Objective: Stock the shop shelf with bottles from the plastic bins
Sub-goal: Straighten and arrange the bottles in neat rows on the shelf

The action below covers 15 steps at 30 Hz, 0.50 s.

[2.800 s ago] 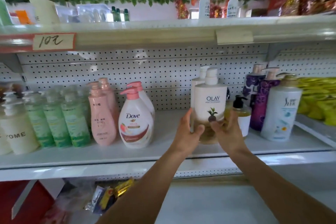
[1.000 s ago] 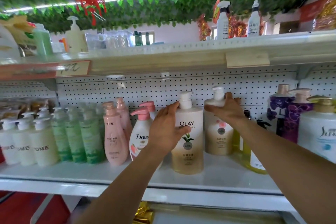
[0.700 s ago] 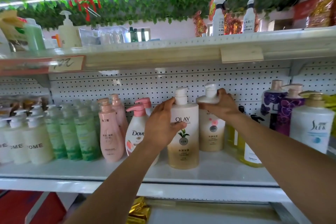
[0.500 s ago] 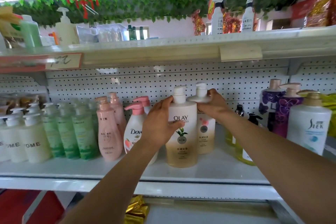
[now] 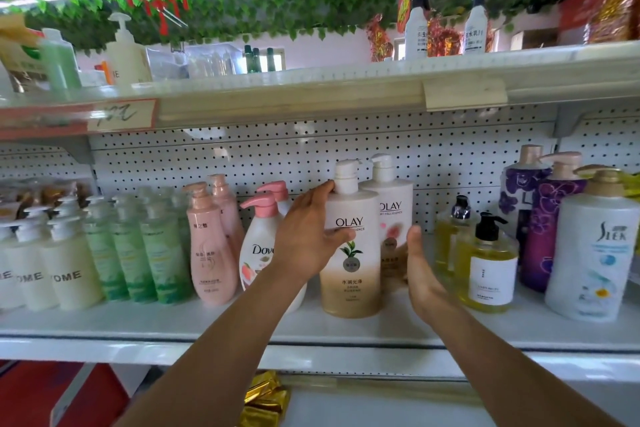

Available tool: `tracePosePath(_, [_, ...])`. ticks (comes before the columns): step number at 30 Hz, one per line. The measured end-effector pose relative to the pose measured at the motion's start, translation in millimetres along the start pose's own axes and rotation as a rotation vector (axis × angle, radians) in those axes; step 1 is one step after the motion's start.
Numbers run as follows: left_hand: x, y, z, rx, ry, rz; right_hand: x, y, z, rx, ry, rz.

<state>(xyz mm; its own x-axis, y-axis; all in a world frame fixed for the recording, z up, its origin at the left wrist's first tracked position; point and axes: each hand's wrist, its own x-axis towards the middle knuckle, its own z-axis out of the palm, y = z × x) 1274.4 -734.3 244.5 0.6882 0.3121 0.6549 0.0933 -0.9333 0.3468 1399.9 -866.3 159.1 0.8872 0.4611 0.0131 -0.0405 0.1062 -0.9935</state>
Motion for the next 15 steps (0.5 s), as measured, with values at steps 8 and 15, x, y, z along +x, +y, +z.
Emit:
tracePosePath(8, [-0.3, -0.8, -0.7, -0.022, 0.004, 0.006, -2.2, -4.3, 16.9, -0.05, -0.027, -0.036])
tracePosePath(15, [-0.6, 0.1, -0.9, -0.027, -0.003, -0.001, -2.7, 4.2, 26.3, 0.04, -0.269, 0.005])
